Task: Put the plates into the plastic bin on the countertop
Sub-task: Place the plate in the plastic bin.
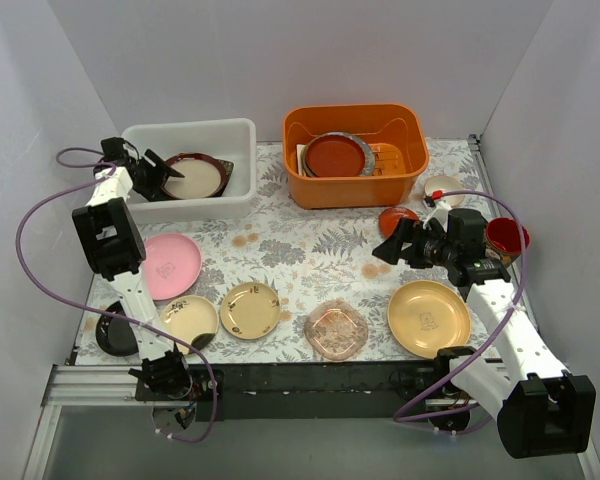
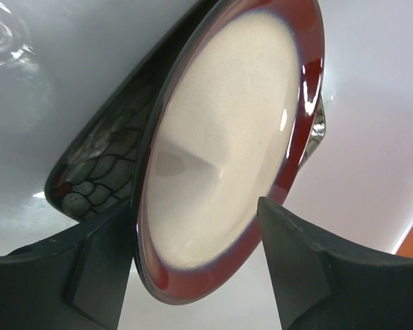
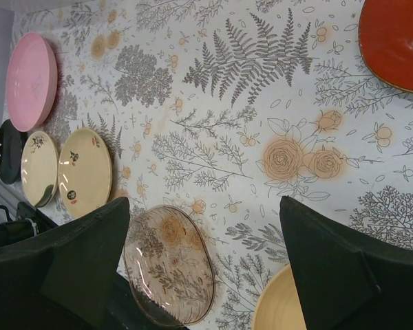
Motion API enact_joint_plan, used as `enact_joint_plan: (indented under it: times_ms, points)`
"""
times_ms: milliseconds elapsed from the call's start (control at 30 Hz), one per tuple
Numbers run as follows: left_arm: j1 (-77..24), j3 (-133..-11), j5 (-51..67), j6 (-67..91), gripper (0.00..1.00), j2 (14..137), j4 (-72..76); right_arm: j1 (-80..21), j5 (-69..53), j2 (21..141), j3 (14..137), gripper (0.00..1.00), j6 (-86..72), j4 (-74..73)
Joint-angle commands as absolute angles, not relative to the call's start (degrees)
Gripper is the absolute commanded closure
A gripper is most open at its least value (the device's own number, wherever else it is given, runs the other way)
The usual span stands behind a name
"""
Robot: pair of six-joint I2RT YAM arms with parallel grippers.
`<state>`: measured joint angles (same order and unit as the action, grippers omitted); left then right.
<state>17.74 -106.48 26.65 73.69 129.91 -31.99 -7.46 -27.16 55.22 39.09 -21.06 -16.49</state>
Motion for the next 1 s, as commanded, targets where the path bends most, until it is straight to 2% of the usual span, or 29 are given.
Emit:
enact_joint_plan:
  times_ms: [0, 333, 667, 967]
  points:
    - [17.14, -105.12, 31.3, 74.61, 0.33, 125.25, -33.57, -7.12, -27.69, 54.23, 38.32, 0.03, -21.44, -14.59]
    - [17.05, -110.46, 15.76, 78.49, 0.28, 123.57, -46.48, -7.12, -27.95, 53.79, 38.23, 0.03, -21.53, -14.5]
    - [16.88, -112.14, 10.98, 73.75, 0.24, 121.91, -47.9, -7.12, -28.21, 53.44, 38.06, 0.02, -21.62, -14.41]
    - [16.09, -118.74, 8.97, 70.49, 0.2, 121.82, -51.59, -7.21, -28.39, 53.44, 38.06, 0.02, -21.97, -14.15]
